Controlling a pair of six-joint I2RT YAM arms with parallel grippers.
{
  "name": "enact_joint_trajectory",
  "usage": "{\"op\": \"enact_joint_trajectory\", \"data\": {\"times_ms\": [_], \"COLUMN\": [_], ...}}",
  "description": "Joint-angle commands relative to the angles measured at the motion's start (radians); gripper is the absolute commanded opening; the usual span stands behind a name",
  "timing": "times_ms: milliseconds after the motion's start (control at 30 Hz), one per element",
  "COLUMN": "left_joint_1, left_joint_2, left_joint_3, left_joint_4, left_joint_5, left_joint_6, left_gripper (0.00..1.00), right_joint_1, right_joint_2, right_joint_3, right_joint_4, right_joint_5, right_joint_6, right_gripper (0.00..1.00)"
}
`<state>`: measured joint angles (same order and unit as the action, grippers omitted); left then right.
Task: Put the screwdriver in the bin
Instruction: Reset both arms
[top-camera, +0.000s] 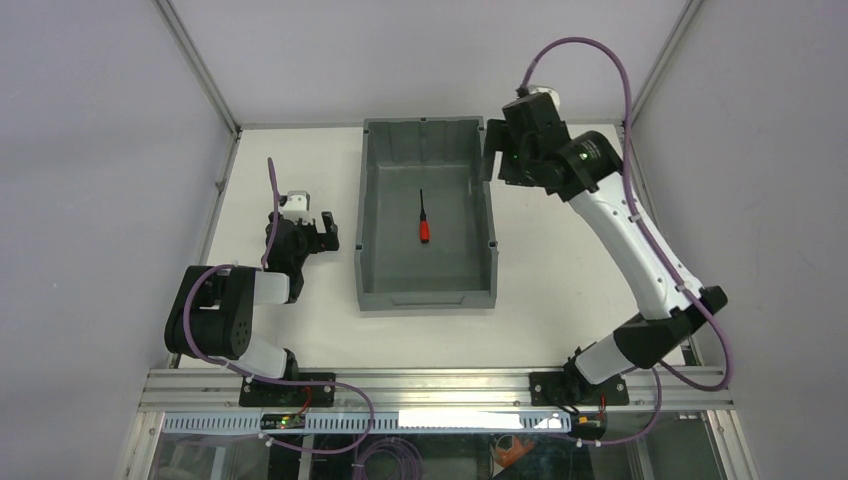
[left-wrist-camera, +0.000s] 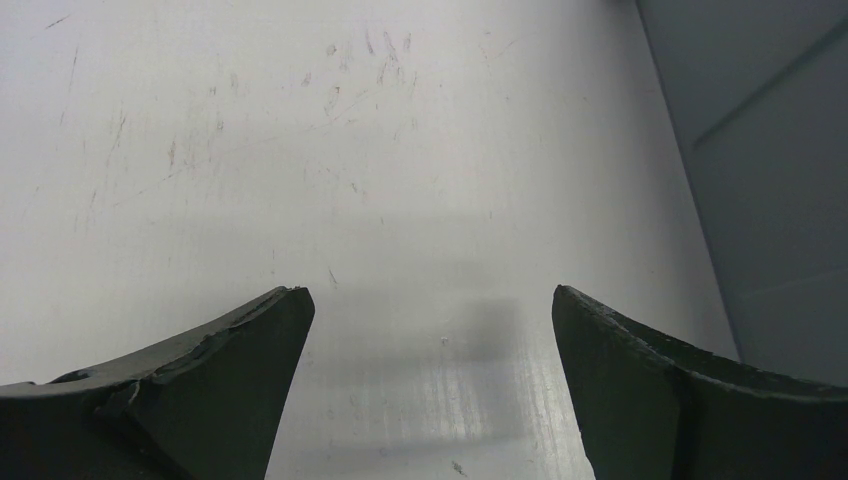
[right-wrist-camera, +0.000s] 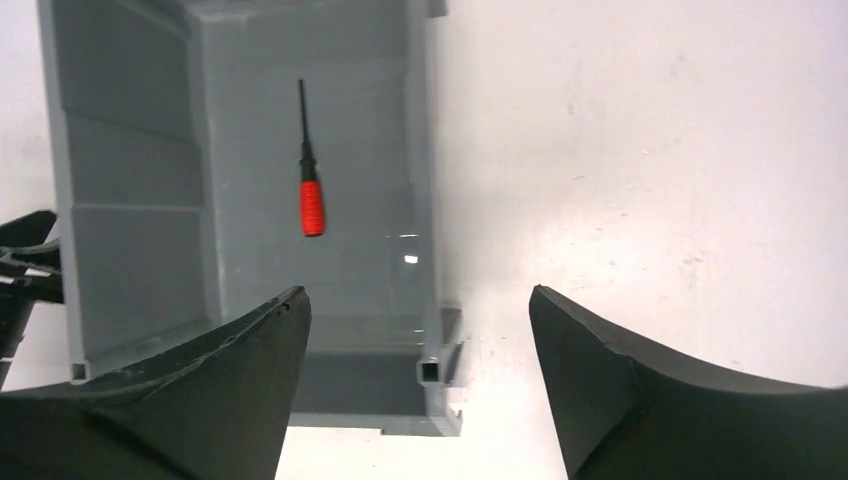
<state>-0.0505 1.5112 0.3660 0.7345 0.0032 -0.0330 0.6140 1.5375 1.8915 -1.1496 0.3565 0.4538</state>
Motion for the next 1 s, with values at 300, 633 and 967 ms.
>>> {"op": "enact_joint_trajectory", "data": {"times_ms": [300,633,967], "left_joint_1": [0.005,0.005,0.006], "left_joint_2": [-0.005,-0.005,-0.005], "left_joint_3": [0.017,0.017,0.017], "left_joint_4": [0.066,0.067,0.067], "left_joint_5": [0.018,0.017,0.017], "left_joint_6": [0.024,0.024,0.024], "left_gripper": [0.99,0.99,0.99], "right_joint_1": [-0.182,-0.287,-0.326], "right_joint_2": [-0.244,-0.352,-0.379], "right_joint_3": [-0.286,-0.579,-0.846], "right_joint_4": [0.096,0.217,0.398], "right_joint_5": [0.039,0.005,-0.051], "right_joint_6": [-0.06,-0.058,-0.05], "right_gripper": [0.91,0.99,0.99]}}
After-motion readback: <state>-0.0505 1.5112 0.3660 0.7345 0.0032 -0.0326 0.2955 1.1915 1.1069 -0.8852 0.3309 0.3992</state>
